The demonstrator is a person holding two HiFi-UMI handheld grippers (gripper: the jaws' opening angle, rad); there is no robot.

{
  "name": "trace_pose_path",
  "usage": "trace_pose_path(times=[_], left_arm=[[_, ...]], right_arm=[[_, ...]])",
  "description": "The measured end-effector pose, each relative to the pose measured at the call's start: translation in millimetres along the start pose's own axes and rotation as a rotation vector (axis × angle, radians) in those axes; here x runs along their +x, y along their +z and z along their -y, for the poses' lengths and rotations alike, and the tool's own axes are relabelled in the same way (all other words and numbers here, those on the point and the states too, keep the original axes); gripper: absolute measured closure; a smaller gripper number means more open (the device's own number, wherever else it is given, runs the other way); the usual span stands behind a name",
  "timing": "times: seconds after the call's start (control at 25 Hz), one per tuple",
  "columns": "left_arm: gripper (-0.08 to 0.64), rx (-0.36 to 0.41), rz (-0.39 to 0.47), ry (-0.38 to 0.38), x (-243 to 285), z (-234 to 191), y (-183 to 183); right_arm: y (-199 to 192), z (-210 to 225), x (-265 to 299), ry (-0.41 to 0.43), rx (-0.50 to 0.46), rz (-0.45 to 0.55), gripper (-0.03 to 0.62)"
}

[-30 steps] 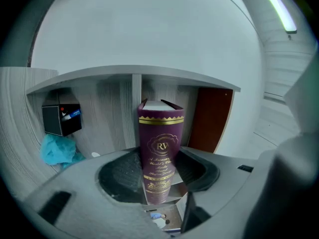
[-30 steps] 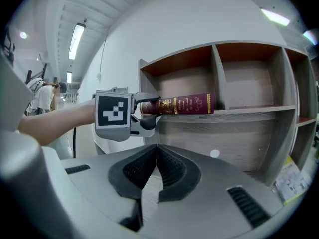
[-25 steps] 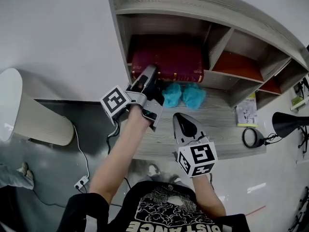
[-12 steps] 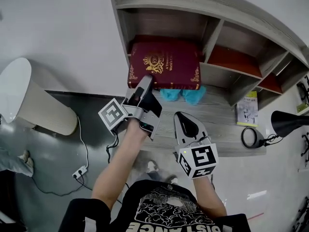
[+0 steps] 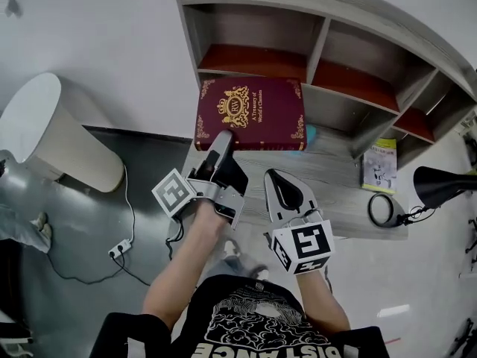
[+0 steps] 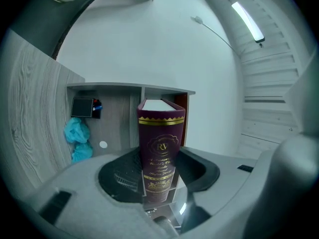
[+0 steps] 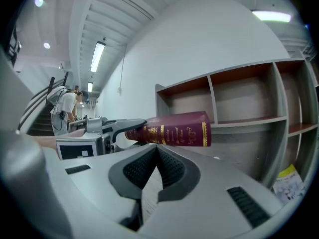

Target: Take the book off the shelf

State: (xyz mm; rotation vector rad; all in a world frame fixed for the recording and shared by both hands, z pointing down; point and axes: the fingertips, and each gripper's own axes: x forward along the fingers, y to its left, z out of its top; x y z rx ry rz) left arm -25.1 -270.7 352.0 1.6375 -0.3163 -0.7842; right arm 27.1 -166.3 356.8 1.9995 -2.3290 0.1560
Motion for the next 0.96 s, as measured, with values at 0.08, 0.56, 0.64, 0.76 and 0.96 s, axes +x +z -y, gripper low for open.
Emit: trace_pose_path(times=[0.08, 0.56, 0.64, 0.76, 0.96], left_arm=[[0.357, 0.018, 0.005, -0.013, -19.1, -4.4, -16.6], [0.357, 0.001, 0.035, 0.045, -46.0, -10.0, -41.3], [0.357, -0.004, 0.036, 0.052, -46.5, -10.3, -41.6], [0.357, -0.003, 0.038, 0.06, -47.2, -10.6, -41.3], [0.357, -0.004, 0.036, 0.066, -45.8, -12.0, -41.2]], right_arm=[[-10.8, -3.4, -16.3, 0.012, -0.008, 0.021, 0.577], [-3.1, -7.7, -30.7, 0.055, -0.008, 0.004, 0.577], [-2.6, -8.5, -30.0, 0.058, -0.006, -0.002, 0.577], [-2.4, -8.1, -30.1, 0.057, -0.005, -0.011, 0.577], [-1.1, -4.9, -29.0, 0.048, -0.006, -0.01, 0.577]])
